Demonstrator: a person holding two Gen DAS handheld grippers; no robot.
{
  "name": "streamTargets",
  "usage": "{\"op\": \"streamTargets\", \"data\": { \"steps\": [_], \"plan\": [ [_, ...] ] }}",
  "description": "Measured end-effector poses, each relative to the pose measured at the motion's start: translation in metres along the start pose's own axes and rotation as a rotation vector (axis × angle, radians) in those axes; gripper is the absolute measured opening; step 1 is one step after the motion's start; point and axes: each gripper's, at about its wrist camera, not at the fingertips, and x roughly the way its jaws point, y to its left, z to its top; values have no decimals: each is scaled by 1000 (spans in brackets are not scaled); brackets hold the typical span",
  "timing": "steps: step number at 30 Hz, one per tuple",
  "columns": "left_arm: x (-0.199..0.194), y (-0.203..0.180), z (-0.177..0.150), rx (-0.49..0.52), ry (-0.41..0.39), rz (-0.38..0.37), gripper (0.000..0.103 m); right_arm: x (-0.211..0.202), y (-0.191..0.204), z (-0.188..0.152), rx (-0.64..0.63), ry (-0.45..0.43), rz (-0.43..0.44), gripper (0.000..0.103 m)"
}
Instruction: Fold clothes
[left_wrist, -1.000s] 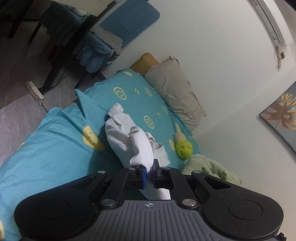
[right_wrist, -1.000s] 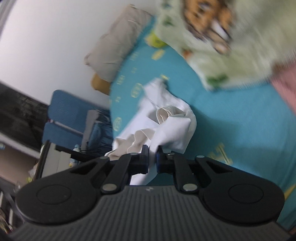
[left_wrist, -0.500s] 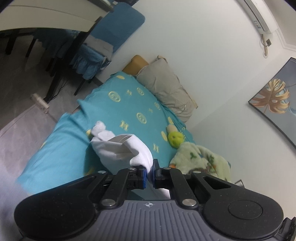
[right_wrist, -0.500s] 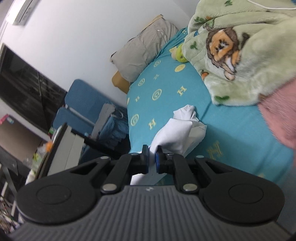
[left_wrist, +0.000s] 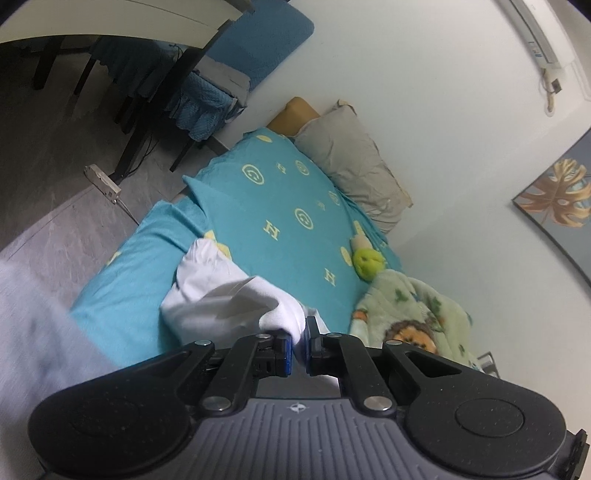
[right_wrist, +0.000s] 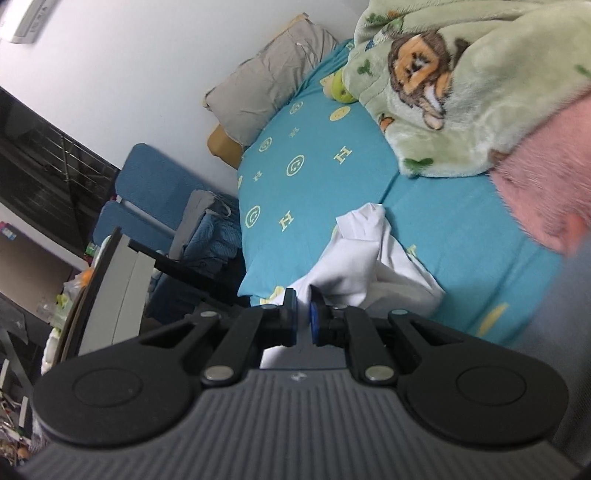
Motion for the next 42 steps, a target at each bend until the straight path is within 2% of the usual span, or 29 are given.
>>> {"op": "streamTargets", "data": {
  "steps": [7, 11, 17, 21, 24, 29, 31, 33, 34, 36, 37, 39, 41, 42],
  "plan": [
    [92, -7, 42, -1, 19, 77, 7, 85, 2, 43, -10, 47, -42, 10],
    [144, -8, 57, 34, 23, 133, 7, 135, -6, 62, -3, 90, -67, 10],
    [210, 21, 46, 91, 22, 198, 7, 197, -25, 71, -47, 145, -76, 11],
    [234, 37, 40, 103, 33, 231, 8, 221, -36, 62, -104, 174, -84, 12],
    [249, 46, 36, 117, 37, 255, 8, 232, -34, 57, -140, 174, -123, 12],
    [258, 39, 33, 205, 39, 285, 11, 241, -34, 61, -146, 202, -145, 13],
    [259, 36, 32, 231, 46, 288, 10, 241, -35, 62, -140, 212, -133, 20],
    [259, 35, 33, 233, 52, 274, 18, 239, -35, 63, -133, 212, -105, 41],
    [259, 35, 34, 237, 55, 266, 21, 237, -34, 63, -129, 206, -86, 48],
    [258, 31, 33, 262, 59, 249, 35, 231, -32, 63, -118, 188, -45, 74],
    [256, 29, 33, 278, 61, 237, 41, 228, -31, 63, -115, 178, -29, 79],
    [250, 22, 30, 314, 60, 207, 78, 219, -25, 63, -131, 152, -23, 86],
    [240, 12, 25, 388, 26, 202, 96, 207, -19, 62, -163, 122, -23, 86],
    [235, 7, 21, 433, 4, 212, 98, 201, -17, 61, -182, 107, -19, 86]
  ]
}}
